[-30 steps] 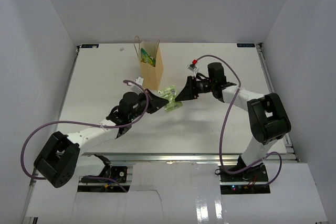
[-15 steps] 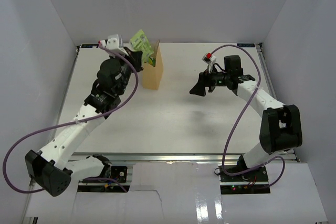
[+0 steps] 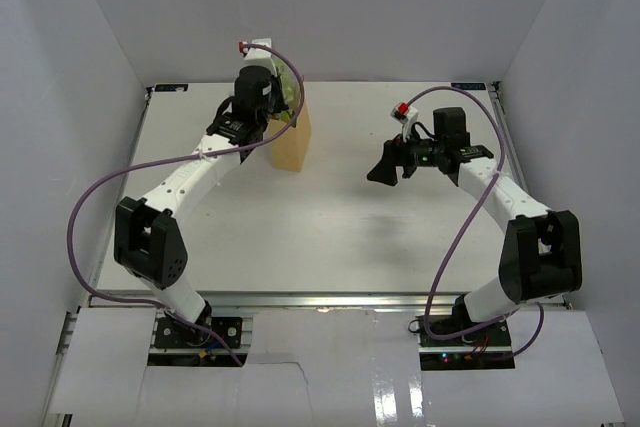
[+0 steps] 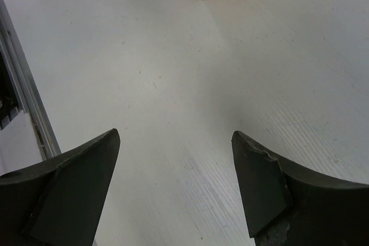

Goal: Place the snacks into the paper bag

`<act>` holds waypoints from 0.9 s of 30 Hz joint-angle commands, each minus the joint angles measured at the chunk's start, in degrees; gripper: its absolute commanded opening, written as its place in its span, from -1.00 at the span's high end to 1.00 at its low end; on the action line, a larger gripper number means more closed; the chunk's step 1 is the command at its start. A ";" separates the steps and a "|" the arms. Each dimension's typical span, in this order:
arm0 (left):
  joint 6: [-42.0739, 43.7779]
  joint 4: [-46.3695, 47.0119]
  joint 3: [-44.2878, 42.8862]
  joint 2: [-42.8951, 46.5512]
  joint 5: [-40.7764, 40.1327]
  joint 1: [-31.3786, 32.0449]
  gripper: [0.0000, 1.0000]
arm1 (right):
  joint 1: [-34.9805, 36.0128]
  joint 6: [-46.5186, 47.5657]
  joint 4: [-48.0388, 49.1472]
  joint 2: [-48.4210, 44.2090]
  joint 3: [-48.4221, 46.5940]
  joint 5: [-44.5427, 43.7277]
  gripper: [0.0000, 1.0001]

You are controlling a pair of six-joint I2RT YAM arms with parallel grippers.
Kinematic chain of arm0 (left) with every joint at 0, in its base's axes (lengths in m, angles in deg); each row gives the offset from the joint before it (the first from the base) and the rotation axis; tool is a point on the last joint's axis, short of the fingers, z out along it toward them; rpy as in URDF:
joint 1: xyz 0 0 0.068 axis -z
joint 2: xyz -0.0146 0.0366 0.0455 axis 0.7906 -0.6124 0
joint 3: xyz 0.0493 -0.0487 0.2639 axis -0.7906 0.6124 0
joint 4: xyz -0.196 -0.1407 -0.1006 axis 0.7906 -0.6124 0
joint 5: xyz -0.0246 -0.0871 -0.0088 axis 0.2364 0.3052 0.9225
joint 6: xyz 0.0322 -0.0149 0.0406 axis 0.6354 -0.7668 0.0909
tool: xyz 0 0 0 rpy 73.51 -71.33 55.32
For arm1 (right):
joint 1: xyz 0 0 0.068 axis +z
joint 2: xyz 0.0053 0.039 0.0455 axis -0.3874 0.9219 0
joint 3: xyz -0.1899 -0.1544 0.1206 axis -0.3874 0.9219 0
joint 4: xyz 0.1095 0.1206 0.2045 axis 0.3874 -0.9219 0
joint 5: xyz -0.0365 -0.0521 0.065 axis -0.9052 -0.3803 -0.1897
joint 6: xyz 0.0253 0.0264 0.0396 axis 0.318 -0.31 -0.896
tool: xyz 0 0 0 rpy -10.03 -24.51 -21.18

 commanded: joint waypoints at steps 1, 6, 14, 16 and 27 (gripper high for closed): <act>1.56 -1.58 -4.60 -0.69 0.56 -0.18 1.00 | -1.34 0.37 0.19 -1.71 0.76 -0.48 -0.69; 2.35 -2.28 -4.61 -2.72 -0.33 -0.18 1.00 | -2.49 0.02 0.19 -2.23 1.11 -0.21 -0.69; 0.33 -3.42 -7.85 -2.99 13.10 -0.18 -0.71 | -3.55 2.12 -1.12 -3.81 1.03 -1.09 -0.70; -0.11 -4.04 -8.91 -1.32 14.08 -0.18 -0.74 | -3.89 3.61 -2.00 -4.34 0.76 -1.97 -0.70; -2.04 -1.23 10.66 27.19 13.29 -0.18 -0.91 | -8.99 10.47 -8.86 -11.28 -2.05 -10.04 -0.96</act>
